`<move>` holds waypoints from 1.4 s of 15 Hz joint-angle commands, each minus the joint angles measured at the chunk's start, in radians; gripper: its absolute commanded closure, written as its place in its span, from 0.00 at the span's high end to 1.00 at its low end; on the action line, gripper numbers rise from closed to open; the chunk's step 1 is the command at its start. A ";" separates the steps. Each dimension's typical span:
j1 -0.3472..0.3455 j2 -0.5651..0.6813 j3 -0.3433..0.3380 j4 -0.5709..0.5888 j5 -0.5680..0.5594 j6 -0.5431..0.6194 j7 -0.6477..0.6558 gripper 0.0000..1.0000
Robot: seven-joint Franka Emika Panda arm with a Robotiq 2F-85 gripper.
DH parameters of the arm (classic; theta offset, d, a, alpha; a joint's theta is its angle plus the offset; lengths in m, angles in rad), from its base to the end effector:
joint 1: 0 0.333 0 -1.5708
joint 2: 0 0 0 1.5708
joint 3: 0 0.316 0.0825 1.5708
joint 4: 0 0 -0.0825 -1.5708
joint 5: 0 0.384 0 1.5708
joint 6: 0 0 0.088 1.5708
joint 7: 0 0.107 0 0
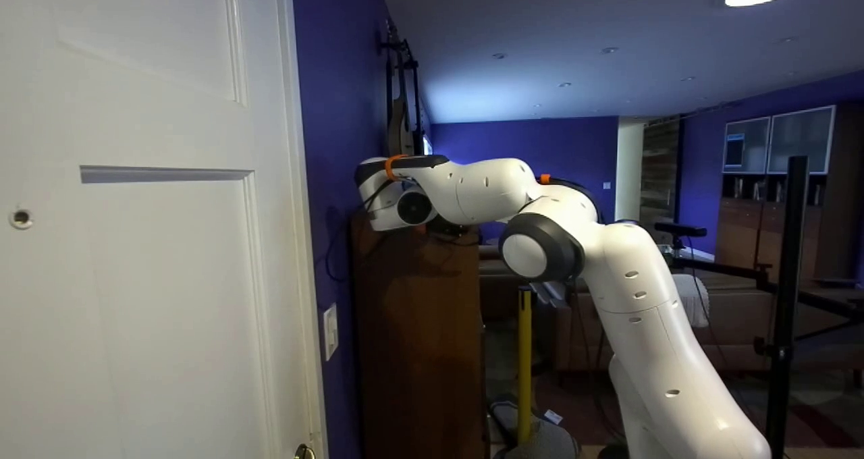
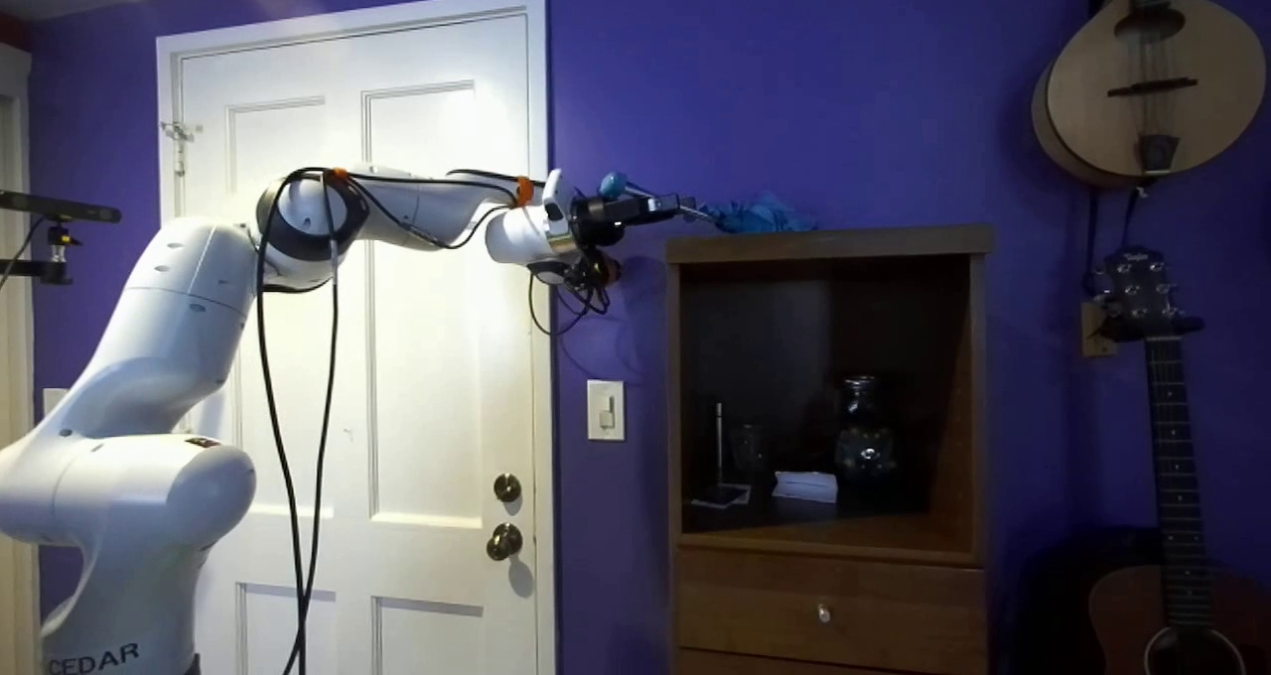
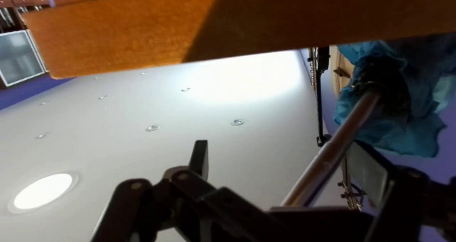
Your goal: Remove the umbrella from the door and put it on top of the cabinet
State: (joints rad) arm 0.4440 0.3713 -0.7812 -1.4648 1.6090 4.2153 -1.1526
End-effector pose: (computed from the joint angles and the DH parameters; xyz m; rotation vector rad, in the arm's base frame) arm 0.4890 -0.2095 0.6583 1.1824 -1.1657 1.5340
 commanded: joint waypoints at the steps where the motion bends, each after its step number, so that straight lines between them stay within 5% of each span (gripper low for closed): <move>1: 0.095 0.084 -0.152 0.095 0.221 0.022 -0.107 1.00; 12: 0.244 0.231 -0.501 0.184 0.772 0.022 -0.331 1.00; 18: 0.261 0.254 -0.582 0.196 0.959 0.022 -0.399 1.00; 21: 0.230 0.200 -0.511 0.247 0.903 0.023 -0.354 1.00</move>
State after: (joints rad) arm 0.6999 0.6056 -1.3300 -1.2945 2.5118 4.2153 -1.5032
